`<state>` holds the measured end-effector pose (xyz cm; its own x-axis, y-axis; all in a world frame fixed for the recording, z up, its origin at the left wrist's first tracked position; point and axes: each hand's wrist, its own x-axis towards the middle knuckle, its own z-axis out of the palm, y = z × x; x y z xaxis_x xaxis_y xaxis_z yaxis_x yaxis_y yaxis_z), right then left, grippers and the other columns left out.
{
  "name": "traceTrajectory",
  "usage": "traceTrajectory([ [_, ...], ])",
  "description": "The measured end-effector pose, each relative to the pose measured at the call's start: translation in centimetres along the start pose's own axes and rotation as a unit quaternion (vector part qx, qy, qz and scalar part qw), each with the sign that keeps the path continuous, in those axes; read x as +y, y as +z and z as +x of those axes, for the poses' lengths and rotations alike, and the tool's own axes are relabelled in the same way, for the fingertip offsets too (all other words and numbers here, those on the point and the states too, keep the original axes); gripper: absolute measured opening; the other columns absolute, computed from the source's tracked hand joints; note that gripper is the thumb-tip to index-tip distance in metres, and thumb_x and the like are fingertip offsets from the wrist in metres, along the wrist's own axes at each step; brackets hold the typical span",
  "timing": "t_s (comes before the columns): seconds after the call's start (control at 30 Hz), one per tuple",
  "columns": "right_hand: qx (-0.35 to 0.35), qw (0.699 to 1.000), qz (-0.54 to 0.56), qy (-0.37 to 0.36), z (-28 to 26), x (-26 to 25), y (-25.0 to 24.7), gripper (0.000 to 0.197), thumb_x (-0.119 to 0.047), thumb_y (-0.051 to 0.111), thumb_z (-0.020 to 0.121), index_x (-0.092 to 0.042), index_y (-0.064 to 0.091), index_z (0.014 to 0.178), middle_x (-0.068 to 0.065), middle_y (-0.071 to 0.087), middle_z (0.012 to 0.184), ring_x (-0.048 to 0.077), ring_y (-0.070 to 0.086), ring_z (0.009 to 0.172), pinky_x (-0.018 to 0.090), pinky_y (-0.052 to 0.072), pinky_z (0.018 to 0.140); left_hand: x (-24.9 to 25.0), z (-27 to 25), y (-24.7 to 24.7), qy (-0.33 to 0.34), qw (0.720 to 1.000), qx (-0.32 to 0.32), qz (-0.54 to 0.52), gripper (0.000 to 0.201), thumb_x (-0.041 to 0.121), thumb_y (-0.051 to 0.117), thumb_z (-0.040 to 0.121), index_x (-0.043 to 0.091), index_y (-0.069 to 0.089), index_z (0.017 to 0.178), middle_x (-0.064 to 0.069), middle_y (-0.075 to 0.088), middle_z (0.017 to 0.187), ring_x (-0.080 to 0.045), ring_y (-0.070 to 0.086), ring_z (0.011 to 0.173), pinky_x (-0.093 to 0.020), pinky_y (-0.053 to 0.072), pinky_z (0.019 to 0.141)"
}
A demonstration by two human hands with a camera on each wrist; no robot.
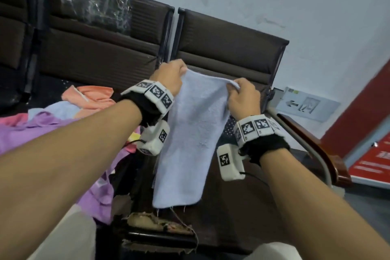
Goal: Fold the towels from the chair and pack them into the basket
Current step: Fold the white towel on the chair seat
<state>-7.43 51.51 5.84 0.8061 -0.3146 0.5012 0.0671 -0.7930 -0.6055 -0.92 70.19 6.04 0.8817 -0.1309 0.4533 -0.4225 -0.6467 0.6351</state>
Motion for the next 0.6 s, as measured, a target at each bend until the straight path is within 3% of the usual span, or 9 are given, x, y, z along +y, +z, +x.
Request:
traceTrajectory([
  [0.1,0.043,0.998,0.049,-0.019,0.1,0.2,-0.2,0.013,-0.015,0.049,0.093,-0.018,0.061,0.092,0.009,0.067,0.090,0.030,0.062,0.089,0.031,0.045,0.071,1.3,0.3,-0.1,0.010,0.998,0.053,-0.038,0.021,0.020,0.038,0.098,0.014,0.058,0.095,-0.017,0.064,0.100,-0.034,0.056,0.097,-0.039,0.044,0.082],
  [0.17,0.044,0.995,0.084,-0.026,-0.9,0.6,-0.7,0.015,-0.011,0.051,0.091,-0.022,0.059,0.085,-0.006,0.062,0.075,0.021,0.062,0.080,0.025,0.045,0.068,1.8,-1.1,0.0,0.012,0.993,0.076,-0.087,0.022,0.019,0.039,0.096,0.012,0.060,0.095,-0.014,0.066,0.097,-0.028,0.057,0.090,-0.035,0.043,0.077],
  [0.23,0.028,0.994,0.099,-0.038,-3.1,1.2,-0.9,0.020,-0.006,0.054,0.088,-0.024,0.059,0.084,-0.016,0.059,0.072,0.012,0.059,0.077,0.018,0.042,0.064,1.8,-3.6,0.4,0.009,0.988,0.069,-0.135,0.021,0.017,0.041,0.094,0.011,0.062,0.096,-0.010,0.067,0.097,-0.024,0.057,0.089,-0.032,0.041,0.075],
  [0.37,-0.043,0.992,0.117,-0.034,-10.5,4.0,-0.5,0.027,0.003,0.058,0.081,-0.020,0.067,0.088,-0.009,0.065,0.081,0.008,0.061,0.078,0.017,0.047,0.069,-0.1,-10.5,2.3,-0.012,0.982,0.022,-0.185,0.020,0.012,0.042,0.096,0.011,0.062,0.097,-0.005,0.065,0.096,-0.021,0.057,0.093,-0.033,0.044,0.082],
  [0.47,-0.094,0.991,0.089,0.029,-16.0,6.5,-0.3,0.034,0.009,0.056,0.076,-0.021,0.068,0.087,-0.005,0.069,0.085,0.014,0.065,0.085,0.027,0.051,0.075,-2.1,-15.7,4.3,-0.047,0.980,-0.021,-0.194,0.020,0.008,0.042,0.097,0.008,0.063,0.098,-0.009,0.065,0.100,-0.026,0.058,0.101,-0.035,0.044,0.091],
  [0.6,-0.132,0.985,0.042,0.106,-19.6,9.0,-0.2,0.032,0.004,0.051,0.078,-0.018,0.071,0.091,0.003,0.072,0.092,0.023,0.064,0.093,0.036,0.052,0.082,-4.5,-21.0,6.3,-0.084,0.978,-0.088,-0.167,0.020,0.010,0.043,0.097,0.012,0.063,0.096,0.000,0.063,0.097,-0.017,0.056,0.097,-0.021,0.035,0.074],
])
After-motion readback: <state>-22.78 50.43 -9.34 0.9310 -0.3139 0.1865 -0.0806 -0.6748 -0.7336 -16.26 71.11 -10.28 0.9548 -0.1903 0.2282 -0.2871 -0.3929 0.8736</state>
